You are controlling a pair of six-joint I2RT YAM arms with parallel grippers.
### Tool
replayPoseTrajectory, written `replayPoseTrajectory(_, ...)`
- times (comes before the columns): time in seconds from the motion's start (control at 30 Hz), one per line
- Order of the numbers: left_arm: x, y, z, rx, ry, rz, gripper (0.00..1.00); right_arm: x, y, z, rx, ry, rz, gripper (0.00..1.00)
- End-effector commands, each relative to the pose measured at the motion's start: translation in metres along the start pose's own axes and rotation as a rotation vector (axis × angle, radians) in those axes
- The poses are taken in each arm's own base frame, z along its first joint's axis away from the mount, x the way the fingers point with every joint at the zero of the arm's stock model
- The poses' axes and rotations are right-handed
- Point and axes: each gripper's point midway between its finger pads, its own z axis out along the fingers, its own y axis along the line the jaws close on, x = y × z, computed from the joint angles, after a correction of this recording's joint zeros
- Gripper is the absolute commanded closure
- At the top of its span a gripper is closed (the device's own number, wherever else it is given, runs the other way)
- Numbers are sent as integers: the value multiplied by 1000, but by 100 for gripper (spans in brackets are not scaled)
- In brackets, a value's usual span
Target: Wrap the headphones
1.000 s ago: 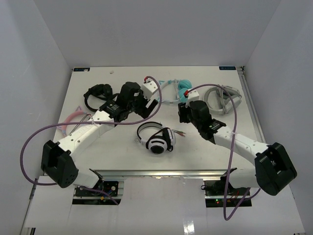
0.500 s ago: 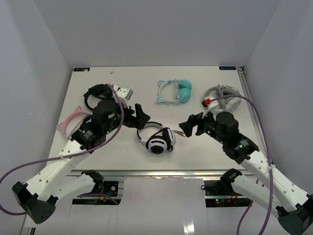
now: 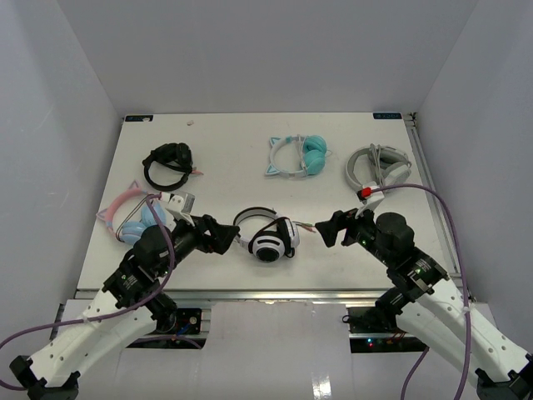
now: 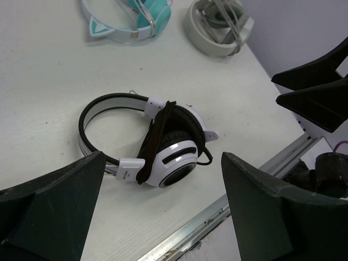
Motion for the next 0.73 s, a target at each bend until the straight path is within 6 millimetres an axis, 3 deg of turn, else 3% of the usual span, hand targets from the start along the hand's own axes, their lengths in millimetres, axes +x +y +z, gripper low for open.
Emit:
replayPoseTrajectory(0.0,-5,-2,-2,-21,-30,-17,2,-15,0,-4,5,-73,3,10)
replayPoseTrajectory(0.7,-10,-1,-4,-47,-35,-20,2,-10,1,-2,-5,-52,-17,10)
